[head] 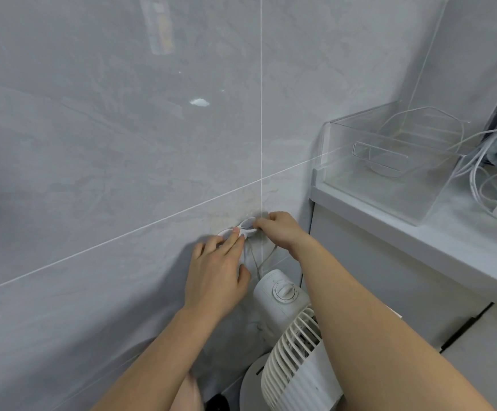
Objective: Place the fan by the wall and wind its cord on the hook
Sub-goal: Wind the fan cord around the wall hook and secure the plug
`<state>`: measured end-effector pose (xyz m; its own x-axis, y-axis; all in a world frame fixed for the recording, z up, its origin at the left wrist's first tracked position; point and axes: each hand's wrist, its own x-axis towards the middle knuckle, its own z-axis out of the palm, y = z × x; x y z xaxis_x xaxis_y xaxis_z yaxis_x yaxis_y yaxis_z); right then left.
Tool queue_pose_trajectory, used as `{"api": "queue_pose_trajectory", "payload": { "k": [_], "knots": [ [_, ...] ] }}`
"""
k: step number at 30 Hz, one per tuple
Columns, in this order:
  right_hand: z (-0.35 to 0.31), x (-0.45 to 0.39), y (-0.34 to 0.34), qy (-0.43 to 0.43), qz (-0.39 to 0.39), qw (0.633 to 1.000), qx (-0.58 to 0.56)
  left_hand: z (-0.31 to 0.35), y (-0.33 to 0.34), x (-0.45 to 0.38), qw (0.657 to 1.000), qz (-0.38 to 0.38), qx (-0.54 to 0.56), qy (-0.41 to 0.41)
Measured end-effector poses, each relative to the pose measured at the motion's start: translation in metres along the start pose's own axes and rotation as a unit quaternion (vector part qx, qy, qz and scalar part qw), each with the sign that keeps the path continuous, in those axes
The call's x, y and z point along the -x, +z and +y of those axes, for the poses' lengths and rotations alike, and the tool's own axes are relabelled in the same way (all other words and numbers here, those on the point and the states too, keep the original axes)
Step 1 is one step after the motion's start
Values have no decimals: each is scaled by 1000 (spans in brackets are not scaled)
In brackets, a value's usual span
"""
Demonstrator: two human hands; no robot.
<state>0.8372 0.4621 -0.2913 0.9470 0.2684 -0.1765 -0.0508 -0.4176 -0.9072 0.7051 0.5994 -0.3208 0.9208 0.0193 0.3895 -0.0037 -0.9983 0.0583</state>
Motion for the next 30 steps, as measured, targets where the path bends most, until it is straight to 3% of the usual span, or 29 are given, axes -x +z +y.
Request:
{"api": "queue_pose_trajectory", "payload": {
  "k": [4, 8, 11, 23, 28, 30],
  "knots": [
    [1, 2, 2, -67, 55, 992, 95, 0, 1, 1, 1000, -7, 0, 2],
    [-7, 8, 6, -129, 126, 951, 251, 0, 1, 1, 1000, -4, 1, 3],
    [-11, 10, 4, -138, 141, 936, 293, -1, 1, 1, 1000, -2, 3, 5],
    [-14, 15, 4, -148, 80, 983, 70, -4, 6, -1, 999, 44, 3, 20],
    [-23, 21, 12, -175, 18, 982, -65, 3, -4, -4, 999, 38, 17, 14],
    [-25, 24, 15, -172, -9, 981, -92, 6, -9, -6, 996, 50, 69, -3]
  ]
}}
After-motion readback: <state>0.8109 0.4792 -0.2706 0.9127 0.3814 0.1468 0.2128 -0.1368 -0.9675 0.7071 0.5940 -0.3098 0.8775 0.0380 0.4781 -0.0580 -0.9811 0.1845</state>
